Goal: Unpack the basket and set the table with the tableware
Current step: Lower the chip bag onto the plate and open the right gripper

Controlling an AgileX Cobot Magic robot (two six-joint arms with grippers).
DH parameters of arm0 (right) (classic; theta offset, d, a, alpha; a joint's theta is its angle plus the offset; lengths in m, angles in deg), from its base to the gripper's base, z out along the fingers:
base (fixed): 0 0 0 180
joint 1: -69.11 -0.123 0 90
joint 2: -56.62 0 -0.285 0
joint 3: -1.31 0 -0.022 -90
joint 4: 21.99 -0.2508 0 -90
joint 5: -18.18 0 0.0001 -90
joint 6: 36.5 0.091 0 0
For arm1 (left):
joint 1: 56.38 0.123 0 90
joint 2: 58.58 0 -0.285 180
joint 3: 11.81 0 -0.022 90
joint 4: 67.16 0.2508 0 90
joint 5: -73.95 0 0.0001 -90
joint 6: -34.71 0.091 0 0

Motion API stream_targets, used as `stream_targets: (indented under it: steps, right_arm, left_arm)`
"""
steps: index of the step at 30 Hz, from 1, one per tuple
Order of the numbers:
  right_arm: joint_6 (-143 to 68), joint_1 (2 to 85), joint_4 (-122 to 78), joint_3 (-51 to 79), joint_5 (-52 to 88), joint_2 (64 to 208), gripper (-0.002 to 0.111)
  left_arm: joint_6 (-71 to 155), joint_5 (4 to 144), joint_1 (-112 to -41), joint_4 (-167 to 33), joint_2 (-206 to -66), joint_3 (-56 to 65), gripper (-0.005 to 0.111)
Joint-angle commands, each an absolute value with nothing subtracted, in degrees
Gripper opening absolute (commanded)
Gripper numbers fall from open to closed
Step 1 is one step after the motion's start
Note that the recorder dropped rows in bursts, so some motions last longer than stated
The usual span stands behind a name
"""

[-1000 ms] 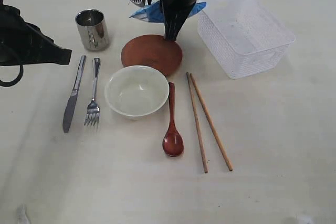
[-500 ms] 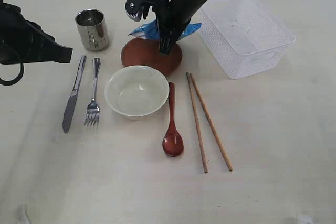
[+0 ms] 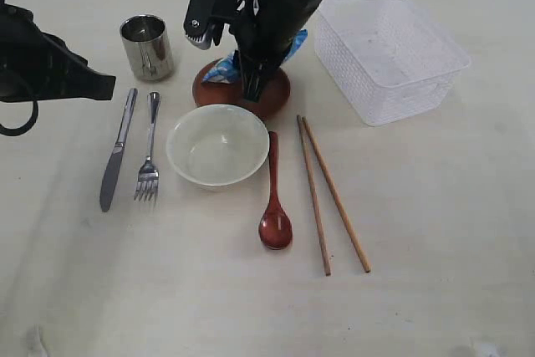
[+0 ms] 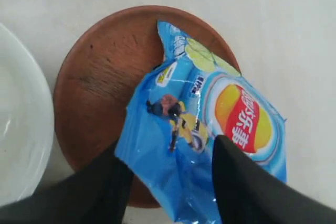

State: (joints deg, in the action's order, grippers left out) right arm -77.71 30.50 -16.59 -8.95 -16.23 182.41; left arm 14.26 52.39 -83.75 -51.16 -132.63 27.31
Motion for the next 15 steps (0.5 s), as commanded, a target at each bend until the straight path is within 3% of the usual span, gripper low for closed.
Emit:
stream_targets:
  steps: [1,15]
  right_arm:
    - [-76.5,30.18,-16.82,-9.23,-18.22,181.82,0.047]
    - [-74.64,30.18,-21.65,-9.34,-19.85,173.21,0.047]
  left_arm:
    - [14.17,52.25,-83.6,-51.15,-132.35,27.61,0.0]
    - [14.17,52.25,-83.6,-51.15,-132.35,27.61,0.0]
